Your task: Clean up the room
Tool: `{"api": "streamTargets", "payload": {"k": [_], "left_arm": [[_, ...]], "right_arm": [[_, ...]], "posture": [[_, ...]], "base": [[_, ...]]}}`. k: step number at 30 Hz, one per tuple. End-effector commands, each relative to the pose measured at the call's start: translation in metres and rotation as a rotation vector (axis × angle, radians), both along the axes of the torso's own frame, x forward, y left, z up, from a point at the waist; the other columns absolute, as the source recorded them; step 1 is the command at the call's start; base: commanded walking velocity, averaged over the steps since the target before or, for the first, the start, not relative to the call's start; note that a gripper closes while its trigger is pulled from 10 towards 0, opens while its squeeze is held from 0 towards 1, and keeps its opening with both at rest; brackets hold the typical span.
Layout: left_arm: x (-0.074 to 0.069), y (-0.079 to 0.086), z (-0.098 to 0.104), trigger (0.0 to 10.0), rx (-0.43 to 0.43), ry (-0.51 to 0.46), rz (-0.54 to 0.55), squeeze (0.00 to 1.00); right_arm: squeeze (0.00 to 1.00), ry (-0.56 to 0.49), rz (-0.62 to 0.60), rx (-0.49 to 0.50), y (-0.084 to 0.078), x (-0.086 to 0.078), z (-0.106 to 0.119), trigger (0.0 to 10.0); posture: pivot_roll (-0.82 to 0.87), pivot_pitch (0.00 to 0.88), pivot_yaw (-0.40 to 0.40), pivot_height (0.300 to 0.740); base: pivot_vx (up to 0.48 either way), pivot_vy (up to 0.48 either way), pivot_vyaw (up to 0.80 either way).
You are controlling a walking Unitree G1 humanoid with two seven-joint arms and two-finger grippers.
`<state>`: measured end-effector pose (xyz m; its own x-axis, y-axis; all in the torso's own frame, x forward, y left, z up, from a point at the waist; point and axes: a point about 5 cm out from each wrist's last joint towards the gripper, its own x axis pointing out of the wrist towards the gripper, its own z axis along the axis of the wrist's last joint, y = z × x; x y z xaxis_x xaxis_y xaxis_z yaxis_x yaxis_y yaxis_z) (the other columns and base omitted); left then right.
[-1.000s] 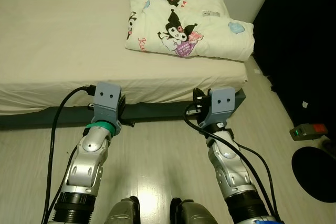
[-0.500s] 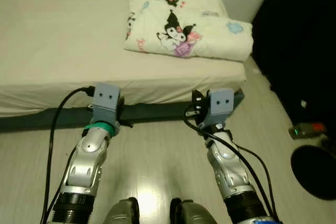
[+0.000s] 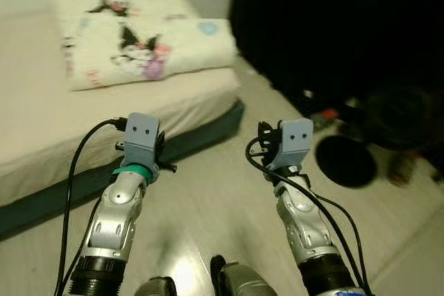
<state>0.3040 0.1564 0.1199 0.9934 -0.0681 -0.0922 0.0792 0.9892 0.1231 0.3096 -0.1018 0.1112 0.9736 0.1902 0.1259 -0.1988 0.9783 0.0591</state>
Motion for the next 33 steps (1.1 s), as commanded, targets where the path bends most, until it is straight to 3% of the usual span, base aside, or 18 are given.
{"api": "streamTargets", "payload": {"k": [1,11,20,33], "left_arm": [[-0.002,-0.001,-0.005,10.0,0.006,0.017,-0.004,0.0],[-0.004,0.002,-0.015,10.0,0.009,0.057,-0.012,0.0],[-0.01,0.007,-0.03,10.0,0.014,0.119,-0.035,0.0],[-0.01,0.002,-0.03,10.0,0.015,0.111,-0.055,0.0]], "right_arm": [[0.0,0.03,-0.011,0.001,-0.003,-0.002,-0.007,10.0],[0.0,0.069,0.04,-0.012,-0.002,-0.004,-0.016,10.0],[0.0,0.126,0.009,-0.023,-0.026,-0.001,-0.029,10.0],[0.0,0.118,0.021,-0.016,-0.018,-0.003,-0.029,10.0]], "posture": [[0.0,0.077,-0.002,0.74],[0.0,0.078,0.001,0.74],[0.0,0.079,0.001,0.74],[0.0,0.082,0.002,0.74]], "base": [[0.0,0.0,-0.8],[0.0,0.0,-0.8],[0.0,0.0,-0.8],[0.0,0.0,-0.8]]}}
